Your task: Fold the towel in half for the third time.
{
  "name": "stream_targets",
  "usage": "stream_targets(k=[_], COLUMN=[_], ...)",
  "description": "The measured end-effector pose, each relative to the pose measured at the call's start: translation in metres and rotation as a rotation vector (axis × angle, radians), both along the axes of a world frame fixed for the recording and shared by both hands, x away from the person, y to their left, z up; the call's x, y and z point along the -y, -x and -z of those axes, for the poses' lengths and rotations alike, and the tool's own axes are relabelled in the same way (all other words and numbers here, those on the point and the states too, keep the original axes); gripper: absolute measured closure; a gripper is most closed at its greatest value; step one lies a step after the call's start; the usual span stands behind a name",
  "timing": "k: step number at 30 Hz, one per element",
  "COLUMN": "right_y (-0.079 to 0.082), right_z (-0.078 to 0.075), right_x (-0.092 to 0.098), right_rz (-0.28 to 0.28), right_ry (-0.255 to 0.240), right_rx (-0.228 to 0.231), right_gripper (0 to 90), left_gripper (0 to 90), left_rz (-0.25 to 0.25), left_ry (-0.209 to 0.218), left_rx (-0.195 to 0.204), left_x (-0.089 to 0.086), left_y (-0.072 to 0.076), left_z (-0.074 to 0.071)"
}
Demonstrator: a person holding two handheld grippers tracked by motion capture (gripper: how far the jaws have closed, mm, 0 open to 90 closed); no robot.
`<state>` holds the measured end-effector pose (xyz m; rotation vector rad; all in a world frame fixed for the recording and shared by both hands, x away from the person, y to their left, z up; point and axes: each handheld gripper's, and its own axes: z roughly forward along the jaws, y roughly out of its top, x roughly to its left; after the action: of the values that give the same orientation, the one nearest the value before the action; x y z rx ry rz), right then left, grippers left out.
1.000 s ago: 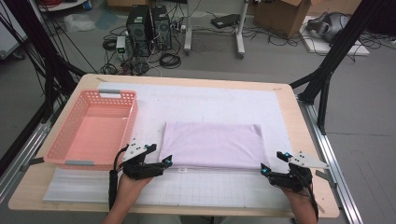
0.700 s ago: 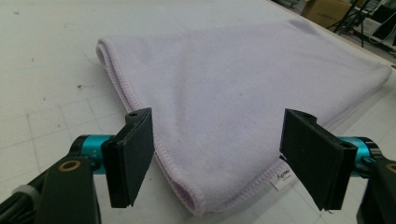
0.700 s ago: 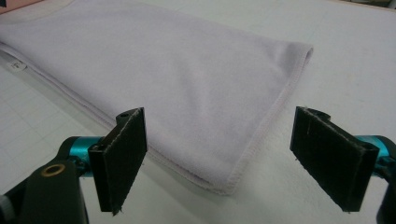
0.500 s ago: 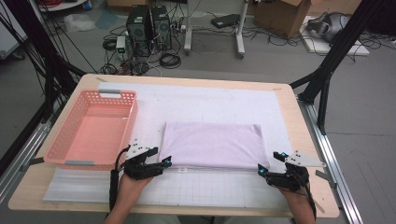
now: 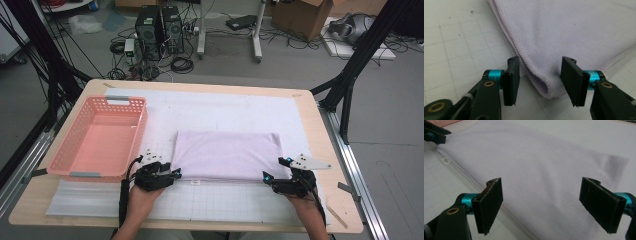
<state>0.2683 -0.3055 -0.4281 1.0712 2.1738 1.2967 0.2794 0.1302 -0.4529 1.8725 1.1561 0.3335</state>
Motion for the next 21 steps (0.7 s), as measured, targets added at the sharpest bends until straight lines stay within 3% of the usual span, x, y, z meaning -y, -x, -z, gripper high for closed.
stream_targets(k=[3, 7, 12, 18, 21], right_y=[-0.007, -0.023, -0.046, -0.077, -0.093], right_z=[-0.003, -0.009, -0.017, -0.025, -0.028], right_x=[-0.009, -0.026, -0.048, -0.082, -0.098], right_rz=[-0.015, -0.047, -0.085, -0.173, -0.204], right_ry=[0.002, 0.008, 0.029, 0.067, 0.068], right_rx=[0.002, 0.005, -0.017, -0.058, -0.064], right_gripper=[18.3, 18.6, 18.7, 19.3, 25.2], left_gripper=[59.3, 74.7, 79.0, 80.6, 80.8], left_rz=[0.019, 0.046, 0.042, 0.027, 0.021], left_ry=[-0.030, -0.040, -0.024, -0.011, 0.008], left_rx=[0.012, 0.022, 0.012, 0.004, -0.006], left_x=[0.004, 0.009, 0.008, 0.008, 0.006], left_y=[0.002, 0.005, 0.005, 0.005, 0.005], left_z=[0.000, 0.000, 0.000, 0.000, 0.000])
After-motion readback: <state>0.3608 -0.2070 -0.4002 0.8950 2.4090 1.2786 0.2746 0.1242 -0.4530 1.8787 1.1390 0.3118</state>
